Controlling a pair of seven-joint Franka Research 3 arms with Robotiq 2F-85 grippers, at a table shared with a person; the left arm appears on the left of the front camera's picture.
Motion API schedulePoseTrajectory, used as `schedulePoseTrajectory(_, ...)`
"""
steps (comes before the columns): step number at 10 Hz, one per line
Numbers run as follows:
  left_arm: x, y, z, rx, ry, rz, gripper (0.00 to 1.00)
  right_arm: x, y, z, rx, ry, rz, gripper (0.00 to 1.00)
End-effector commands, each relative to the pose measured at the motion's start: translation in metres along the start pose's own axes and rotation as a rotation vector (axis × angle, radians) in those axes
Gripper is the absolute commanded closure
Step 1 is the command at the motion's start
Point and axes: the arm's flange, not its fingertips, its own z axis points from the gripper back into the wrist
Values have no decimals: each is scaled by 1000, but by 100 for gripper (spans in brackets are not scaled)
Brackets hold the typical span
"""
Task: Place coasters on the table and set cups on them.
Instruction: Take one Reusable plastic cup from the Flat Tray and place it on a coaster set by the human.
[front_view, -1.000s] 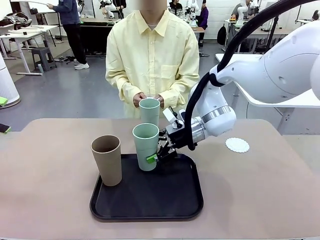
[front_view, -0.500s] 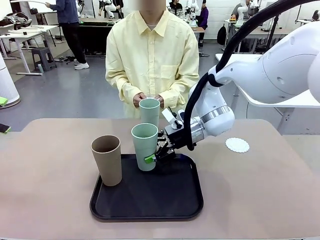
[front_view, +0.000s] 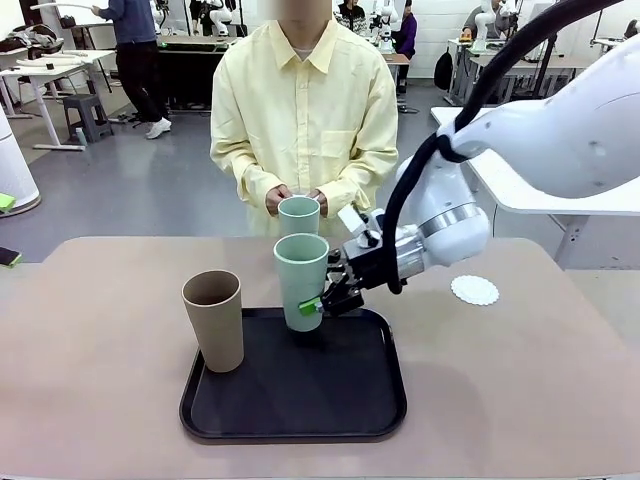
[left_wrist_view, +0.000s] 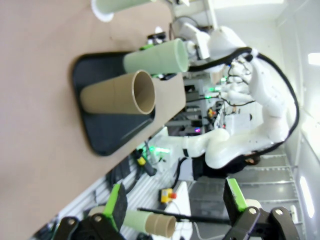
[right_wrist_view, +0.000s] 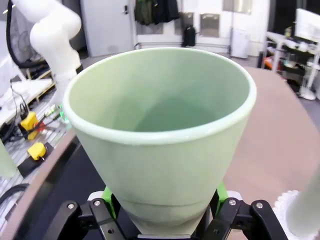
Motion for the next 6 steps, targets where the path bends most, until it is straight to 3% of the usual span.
schedulePoseTrajectory(1, -1, 0, 0, -9, 4, -19, 0, 51, 49, 54, -125, -11, -56, 77)
schedulePoseTrajectory(3, -1, 0, 0, -9, 4, -19, 0, 79, 69, 102, -235, -16, -87, 77)
schedulePoseTrajectory(6, -1, 0, 0, -9, 4, -19, 0, 82, 84, 133, -289, 19, -137, 77)
